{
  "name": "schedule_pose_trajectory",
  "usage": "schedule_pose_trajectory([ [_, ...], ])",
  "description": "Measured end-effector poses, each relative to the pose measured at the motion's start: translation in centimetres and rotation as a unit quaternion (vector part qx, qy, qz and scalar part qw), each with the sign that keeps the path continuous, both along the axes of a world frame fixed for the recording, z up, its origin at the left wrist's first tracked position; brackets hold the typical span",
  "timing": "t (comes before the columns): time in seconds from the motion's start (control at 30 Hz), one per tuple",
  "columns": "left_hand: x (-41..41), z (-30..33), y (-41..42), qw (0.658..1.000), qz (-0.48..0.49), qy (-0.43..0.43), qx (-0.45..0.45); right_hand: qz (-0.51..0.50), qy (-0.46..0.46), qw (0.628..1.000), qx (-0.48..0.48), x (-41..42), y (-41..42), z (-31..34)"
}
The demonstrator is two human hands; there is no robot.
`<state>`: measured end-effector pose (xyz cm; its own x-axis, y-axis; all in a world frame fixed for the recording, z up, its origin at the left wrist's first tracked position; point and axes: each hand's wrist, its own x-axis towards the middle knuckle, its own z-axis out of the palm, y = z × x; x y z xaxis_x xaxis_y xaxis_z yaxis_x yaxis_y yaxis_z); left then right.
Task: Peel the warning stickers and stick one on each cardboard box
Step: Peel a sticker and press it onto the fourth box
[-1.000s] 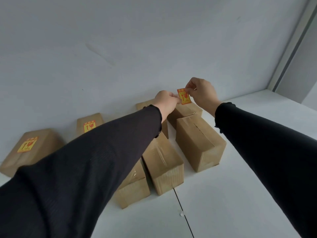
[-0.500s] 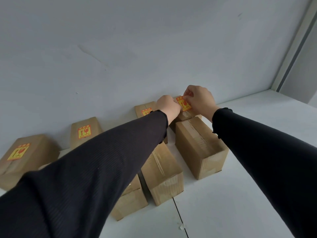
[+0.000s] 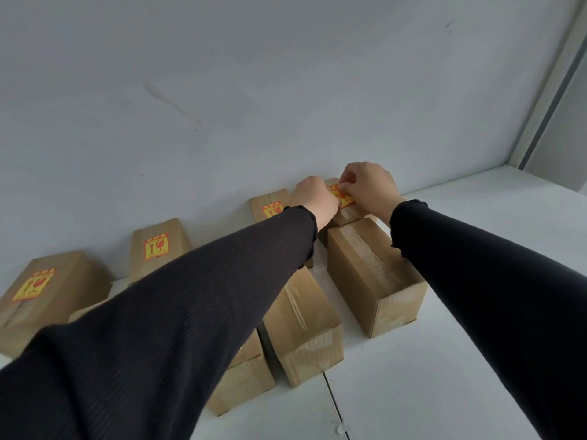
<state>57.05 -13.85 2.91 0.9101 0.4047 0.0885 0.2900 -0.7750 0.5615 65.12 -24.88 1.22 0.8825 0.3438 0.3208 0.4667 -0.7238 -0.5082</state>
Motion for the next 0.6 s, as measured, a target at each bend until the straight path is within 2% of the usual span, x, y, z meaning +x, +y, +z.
schedule_pose_trajectory([
  [0.27,-0.3,-0.5,0.8,0.997,-0.021,-0.024,0.07,-0.045,0.046,0.998,-0.027,0.2,1.4,0.8],
  [0.4,-0.5,-0.7,1.1,0.993,-0.043,-0.023,0.11,-0.073,0.07,0.995,-0.008,0.3,1.9,0.9],
  [0.5,-0.7,-0.7,1.3,0.989,-0.058,-0.013,0.137,-0.052,0.08,0.995,0.004,0.3,1.4,1.1],
  [0.6,-1.2,-0.2,1.5,0.985,-0.081,0.006,0.151,0.003,0.135,0.991,0.008,0.3,0.0,1.9],
])
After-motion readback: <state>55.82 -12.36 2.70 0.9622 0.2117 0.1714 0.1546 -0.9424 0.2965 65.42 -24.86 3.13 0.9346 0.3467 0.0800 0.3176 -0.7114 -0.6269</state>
